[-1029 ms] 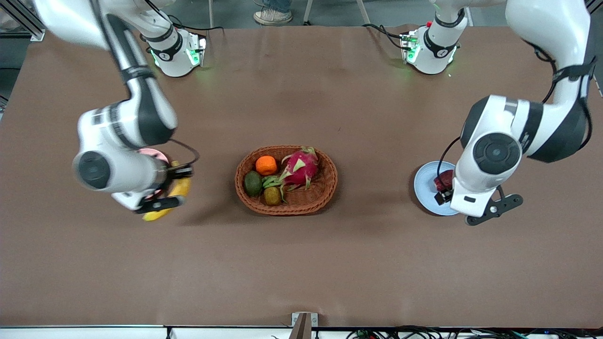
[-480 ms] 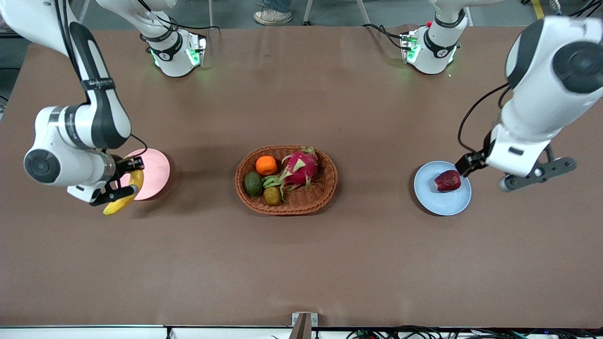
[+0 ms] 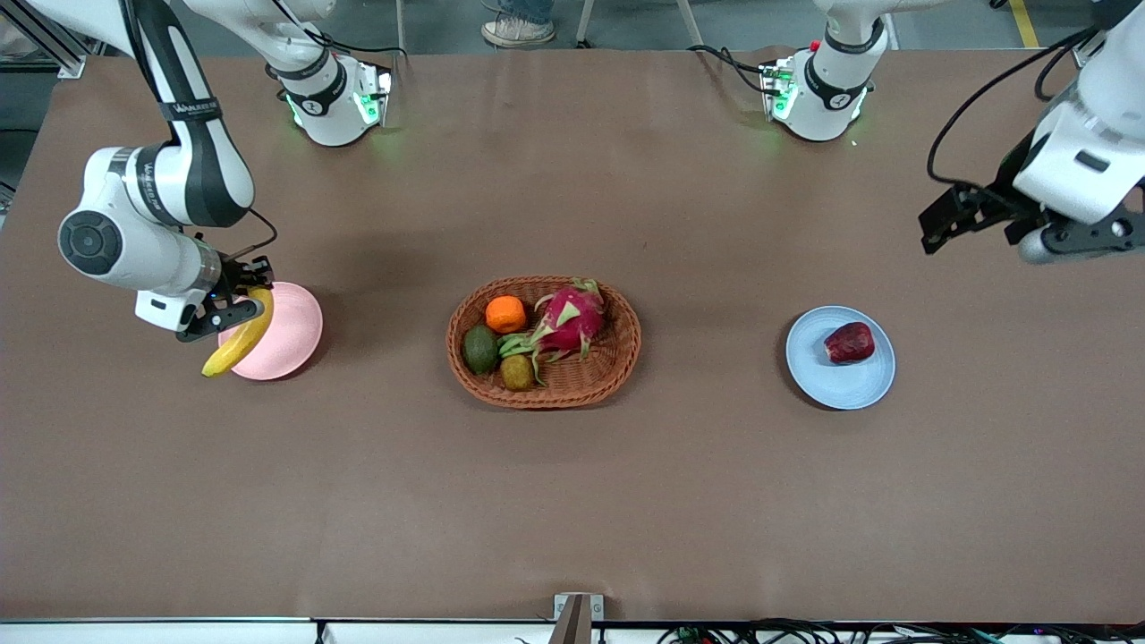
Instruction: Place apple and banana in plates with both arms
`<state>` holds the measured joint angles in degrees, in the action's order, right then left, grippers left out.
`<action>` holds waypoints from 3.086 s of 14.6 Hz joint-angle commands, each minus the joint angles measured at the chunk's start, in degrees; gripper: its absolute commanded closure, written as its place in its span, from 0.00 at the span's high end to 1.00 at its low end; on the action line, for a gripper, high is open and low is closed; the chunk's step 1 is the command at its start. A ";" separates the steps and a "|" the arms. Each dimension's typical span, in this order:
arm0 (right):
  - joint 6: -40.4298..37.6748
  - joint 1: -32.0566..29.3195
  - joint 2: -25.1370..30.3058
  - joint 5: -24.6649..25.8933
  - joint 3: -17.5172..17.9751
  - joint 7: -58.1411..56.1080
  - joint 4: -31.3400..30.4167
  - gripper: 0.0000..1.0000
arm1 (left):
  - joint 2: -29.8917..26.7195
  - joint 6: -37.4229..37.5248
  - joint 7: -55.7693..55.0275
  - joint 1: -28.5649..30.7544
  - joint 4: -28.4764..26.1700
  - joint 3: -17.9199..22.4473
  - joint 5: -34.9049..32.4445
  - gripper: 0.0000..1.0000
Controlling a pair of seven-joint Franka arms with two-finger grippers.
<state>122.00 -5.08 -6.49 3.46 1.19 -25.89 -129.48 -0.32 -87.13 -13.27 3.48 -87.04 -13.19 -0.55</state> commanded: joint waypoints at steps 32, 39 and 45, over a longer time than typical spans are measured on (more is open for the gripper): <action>-33.32 -6.53 -0.37 -4.16 1.53 23.51 48.19 1.00 | -7.59 2.14 3.86 -5.42 -6.30 6.51 -0.94 1.00; -32.43 7.45 0.51 -4.87 -11.74 23.51 47.31 1.00 | -7.51 2.14 3.86 -5.42 -6.30 6.24 -0.94 1.00; -29.89 5.35 2.26 -4.87 -9.64 23.25 44.41 1.00 | -7.42 2.14 3.86 -5.42 -6.39 6.25 -0.94 1.00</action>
<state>90.62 1.36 -5.97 -1.01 -9.68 -3.11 -82.87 -7.28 -85.23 -10.14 -1.92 -93.24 -6.74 -0.55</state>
